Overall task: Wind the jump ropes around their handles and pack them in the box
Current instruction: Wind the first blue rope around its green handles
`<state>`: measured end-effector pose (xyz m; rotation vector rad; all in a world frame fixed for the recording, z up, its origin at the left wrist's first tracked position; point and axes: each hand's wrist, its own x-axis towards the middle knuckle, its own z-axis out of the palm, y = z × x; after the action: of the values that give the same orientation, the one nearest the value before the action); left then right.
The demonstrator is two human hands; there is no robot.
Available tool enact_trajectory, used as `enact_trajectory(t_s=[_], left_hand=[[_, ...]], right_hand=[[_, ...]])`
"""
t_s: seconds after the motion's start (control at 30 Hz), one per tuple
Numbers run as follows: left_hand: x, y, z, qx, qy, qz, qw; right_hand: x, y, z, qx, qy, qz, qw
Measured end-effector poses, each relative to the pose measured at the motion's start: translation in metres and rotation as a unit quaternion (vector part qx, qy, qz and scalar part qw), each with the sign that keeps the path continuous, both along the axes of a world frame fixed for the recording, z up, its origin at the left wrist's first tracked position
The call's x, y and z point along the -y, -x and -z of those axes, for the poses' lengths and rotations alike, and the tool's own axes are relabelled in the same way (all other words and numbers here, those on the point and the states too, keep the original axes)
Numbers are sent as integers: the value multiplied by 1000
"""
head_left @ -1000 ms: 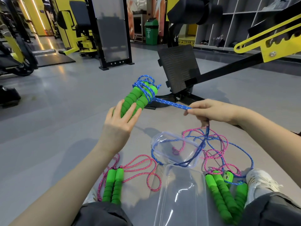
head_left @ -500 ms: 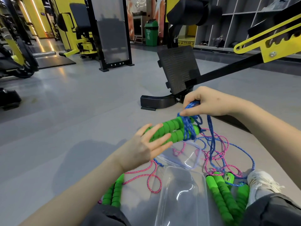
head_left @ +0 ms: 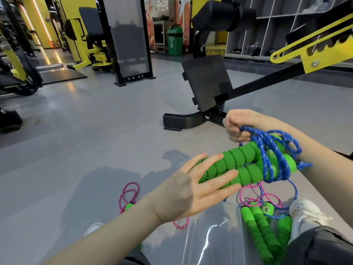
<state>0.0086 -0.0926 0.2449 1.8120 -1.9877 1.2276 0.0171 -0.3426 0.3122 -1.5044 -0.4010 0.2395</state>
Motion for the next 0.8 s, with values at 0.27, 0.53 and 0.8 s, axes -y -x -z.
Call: enact_trajectory(t_s=[0.27, 0.53, 0.8], left_hand=[[-7, -20, 0, -15, 80, -101, 992], [-19, -45, -3, -63, 172, -207, 961], [-42, -86, 14, -51, 196, -284, 937]], right_hand=[[5, -10, 45, -22, 42, 135, 990], [-33, -5, 35, -72, 44, 215, 973], [-42, 12, -5, 2, 256, 166, 952]])
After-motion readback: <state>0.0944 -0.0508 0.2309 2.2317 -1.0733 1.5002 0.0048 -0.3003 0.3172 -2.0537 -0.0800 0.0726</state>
